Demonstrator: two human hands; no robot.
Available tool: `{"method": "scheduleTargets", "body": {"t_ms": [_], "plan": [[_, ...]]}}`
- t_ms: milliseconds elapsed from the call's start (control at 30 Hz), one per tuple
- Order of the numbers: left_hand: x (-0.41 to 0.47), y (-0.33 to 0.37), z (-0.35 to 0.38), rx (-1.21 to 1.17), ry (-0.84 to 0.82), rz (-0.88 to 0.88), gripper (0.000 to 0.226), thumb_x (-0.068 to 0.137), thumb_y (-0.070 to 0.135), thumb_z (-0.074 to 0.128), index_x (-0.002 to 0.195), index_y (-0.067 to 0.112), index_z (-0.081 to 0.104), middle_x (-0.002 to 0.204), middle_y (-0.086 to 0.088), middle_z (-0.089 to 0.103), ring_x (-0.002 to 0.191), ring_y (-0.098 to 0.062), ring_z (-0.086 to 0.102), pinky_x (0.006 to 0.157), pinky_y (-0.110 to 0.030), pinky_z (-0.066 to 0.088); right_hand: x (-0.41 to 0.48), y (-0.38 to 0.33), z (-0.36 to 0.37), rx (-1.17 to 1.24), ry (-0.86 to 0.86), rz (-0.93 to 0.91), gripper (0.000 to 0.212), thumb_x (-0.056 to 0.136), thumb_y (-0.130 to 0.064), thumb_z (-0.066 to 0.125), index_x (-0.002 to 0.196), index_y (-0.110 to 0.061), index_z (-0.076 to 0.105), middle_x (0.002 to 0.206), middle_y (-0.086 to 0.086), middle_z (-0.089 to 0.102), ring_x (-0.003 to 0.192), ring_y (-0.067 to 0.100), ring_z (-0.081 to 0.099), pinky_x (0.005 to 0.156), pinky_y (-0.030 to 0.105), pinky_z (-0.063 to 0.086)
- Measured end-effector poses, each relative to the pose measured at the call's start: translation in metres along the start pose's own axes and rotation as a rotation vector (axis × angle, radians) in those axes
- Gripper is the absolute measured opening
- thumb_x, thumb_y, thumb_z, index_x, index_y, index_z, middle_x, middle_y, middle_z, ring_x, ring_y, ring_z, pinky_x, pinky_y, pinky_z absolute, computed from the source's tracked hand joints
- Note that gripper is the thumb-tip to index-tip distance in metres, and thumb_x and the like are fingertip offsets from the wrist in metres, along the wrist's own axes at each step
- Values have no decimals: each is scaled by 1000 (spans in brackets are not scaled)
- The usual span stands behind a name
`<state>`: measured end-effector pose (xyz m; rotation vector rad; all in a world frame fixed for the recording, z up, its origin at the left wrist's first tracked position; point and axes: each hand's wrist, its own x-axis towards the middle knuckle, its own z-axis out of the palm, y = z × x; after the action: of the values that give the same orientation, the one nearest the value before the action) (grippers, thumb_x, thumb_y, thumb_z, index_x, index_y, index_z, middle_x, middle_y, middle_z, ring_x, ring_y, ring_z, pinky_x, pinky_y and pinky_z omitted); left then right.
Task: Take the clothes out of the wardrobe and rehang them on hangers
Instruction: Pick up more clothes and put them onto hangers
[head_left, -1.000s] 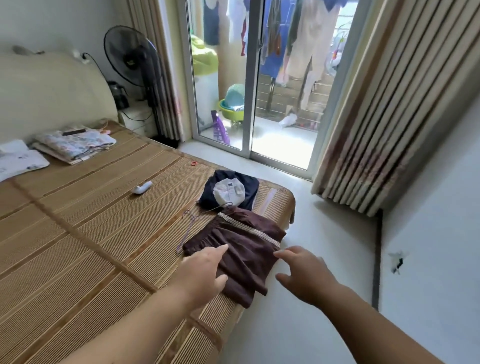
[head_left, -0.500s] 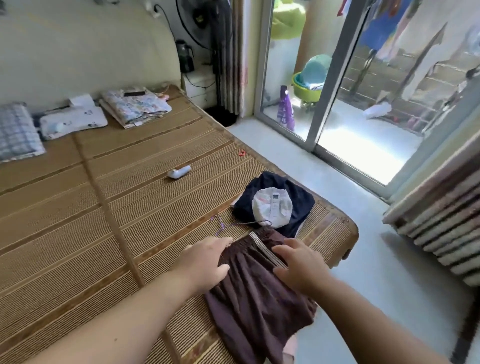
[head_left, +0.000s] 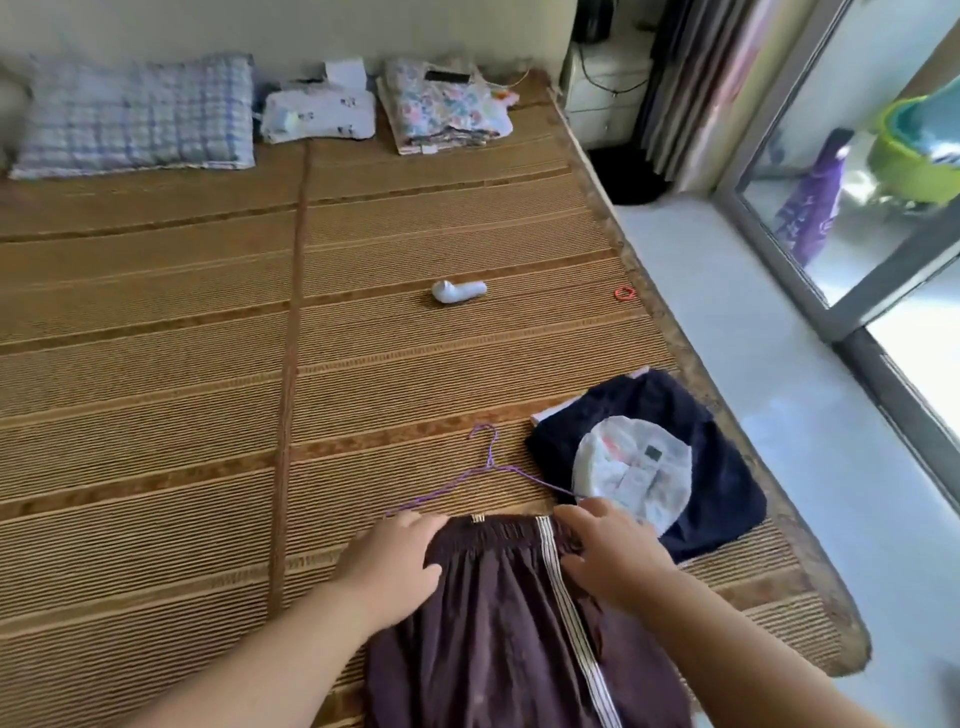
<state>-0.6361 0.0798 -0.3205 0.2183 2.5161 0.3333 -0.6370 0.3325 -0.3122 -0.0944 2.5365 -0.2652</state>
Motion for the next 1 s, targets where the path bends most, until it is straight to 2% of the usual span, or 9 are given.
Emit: {"method": "scheduleTargets", "body": {"t_ms": [167,267,467,600,667,733,833,900,1000], "plan": [[45,-29,40,107,-81,-47,60,89,36,47,146,34,28,146,9,38,134,-16,38,109,-36,34,65,20,52,66,-42,21,68,80,-37,58,141,-42,28,147,-3,32,134,25,34,105,43,36],[82,-53,76,111,-83,-94,61,89,36,48,147,34,27,150,9,32,136,-16,34,109,-36,34,113,28,88,94,-80,26,77,85,-49,54,149,-36,14,155,-3,21,141,25,23,111,47,29],[153,-89,132,115,-88,-238,77,91,42,50,150,37,2,160,-4,-6,146,-34,-1,117,-46,20,198,27,134,147,-93,39,81,88,-68,33,150,-33,-4,160,-5,1,147,22,1,115,52,10],[173,-105,146,-6,-127,-349,87,88,45,55,151,34,-4,160,-9,4,142,-33,24,112,-41,32,215,24,145,93,-125,129,90,83,-74,34,150,-31,-7,153,5,19,140,30,18,111,54,15],[174,-108,148,-86,-153,-338,89,88,42,56,151,32,-7,158,-3,15,134,-26,39,104,-35,40,218,22,142,132,-106,179,78,89,-60,41,150,-35,-1,146,7,30,135,30,27,110,53,20],[166,-107,143,-122,-138,-330,88,90,40,55,151,32,-9,156,-2,20,128,-22,45,96,-29,45,217,21,135,234,-61,191,54,94,-48,41,145,-41,23,137,4,43,127,27,38,107,49,28],[147,-101,123,-133,-87,-302,75,93,42,49,152,30,4,153,0,27,134,-22,38,104,-32,39,200,19,116,431,10,138,22,94,-45,42,111,-50,56,107,-8,62,101,19,56,92,43,46],[130,-96,103,-196,-70,-274,60,95,42,45,150,29,22,150,2,34,135,-20,36,110,-34,33,183,16,98,486,20,102,14,93,-44,47,93,-51,59,93,-12,65,88,15,59,86,43,49],[99,-84,63,-286,2,-270,49,94,45,45,140,29,42,142,3,45,129,-18,44,108,-35,36,150,2,59,566,54,41,14,90,-44,53,88,-55,61,92,-8,65,82,15,60,81,43,52]]}}
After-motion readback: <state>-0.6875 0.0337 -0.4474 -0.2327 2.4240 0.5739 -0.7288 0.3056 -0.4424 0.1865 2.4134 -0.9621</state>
